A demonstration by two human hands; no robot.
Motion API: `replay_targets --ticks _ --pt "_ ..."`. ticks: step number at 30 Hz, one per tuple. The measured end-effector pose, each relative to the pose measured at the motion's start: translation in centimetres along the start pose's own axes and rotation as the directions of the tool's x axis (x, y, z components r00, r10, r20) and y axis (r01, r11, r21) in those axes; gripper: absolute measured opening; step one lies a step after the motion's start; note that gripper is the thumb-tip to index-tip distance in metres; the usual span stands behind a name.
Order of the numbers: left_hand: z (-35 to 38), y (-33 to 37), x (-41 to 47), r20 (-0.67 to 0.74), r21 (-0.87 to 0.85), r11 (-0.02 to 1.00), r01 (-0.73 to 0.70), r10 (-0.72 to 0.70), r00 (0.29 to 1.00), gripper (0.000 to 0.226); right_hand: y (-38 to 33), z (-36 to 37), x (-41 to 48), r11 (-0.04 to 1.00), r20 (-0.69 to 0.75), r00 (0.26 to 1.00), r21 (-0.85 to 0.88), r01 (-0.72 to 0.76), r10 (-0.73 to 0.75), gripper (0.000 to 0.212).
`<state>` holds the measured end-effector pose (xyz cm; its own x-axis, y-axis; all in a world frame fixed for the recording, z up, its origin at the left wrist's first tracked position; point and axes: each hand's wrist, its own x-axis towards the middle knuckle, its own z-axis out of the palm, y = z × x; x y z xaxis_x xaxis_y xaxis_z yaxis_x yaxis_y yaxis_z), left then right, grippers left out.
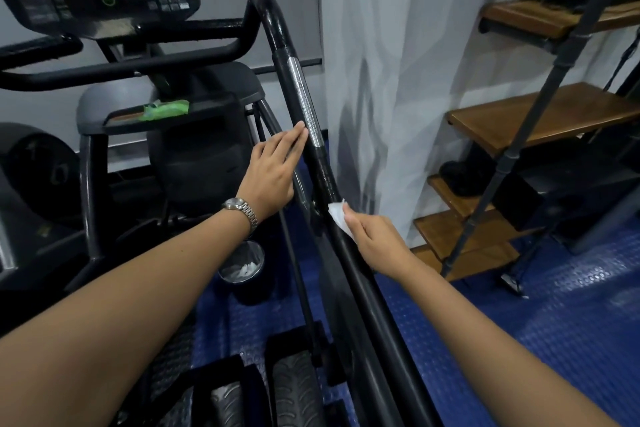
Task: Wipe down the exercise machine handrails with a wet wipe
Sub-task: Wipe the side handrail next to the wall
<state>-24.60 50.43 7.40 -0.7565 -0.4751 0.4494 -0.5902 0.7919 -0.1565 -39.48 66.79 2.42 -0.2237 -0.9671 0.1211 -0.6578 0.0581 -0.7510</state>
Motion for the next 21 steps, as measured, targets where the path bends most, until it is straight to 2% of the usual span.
replay_targets --ticks 4,6,8,13,16,18,21 --pt "0.2 0.4 0.0 -0.022 -0.028 0.999 0.022 -0.023 1.0 0.078 -1.5 -0.4 2.7 0.998 -0.069 0.998 0.067 0.004 0.001 0.049" --pt "0.2 0.4 0.1 -0.027 -0.033 0.999 0.021 -0.022 0.999 0.078 -0.6 -0.2 2.4 0.997 -0.069 0.998 0.079 -0.006 0.011 0.024" --pt "0.2 0.1 0.1 -0.028 -0.029 1.0 0.011 -0.011 1.0 0.079 0.2 0.1 1.4 0.999 -0.07 0.997 0.045 -0.027 0.03 0.041" --pt "0.3 -0.3 0.0 -0.025 -0.027 1.0 -0.003 0.003 1.0 0.079 -0.2 0.5 3.8 0.999 -0.224 0.975 0.045 0.024 -0.013 0.032" --pt "0.2 -0.2 0.1 -0.023 -0.033 0.999 0.004 -0.004 1.0 0.08 -0.5 0.9 5.2 0.989 -0.301 0.944 0.024 0.146 -0.132 0.038" --pt "0.2 -0.2 0.1 -0.024 -0.035 0.999 -0.001 0.0 1.0 0.08 0.3 1.1 4.3 0.973 -0.276 0.934 -0.017 0.231 -0.227 0.047" --pt "0.2 -0.4 0.0 -0.024 -0.026 1.0 -0.01 0.009 1.0 0.08 1.4 0.9 2.6 0.961 -0.237 0.932 -0.018 0.277 -0.274 0.052"
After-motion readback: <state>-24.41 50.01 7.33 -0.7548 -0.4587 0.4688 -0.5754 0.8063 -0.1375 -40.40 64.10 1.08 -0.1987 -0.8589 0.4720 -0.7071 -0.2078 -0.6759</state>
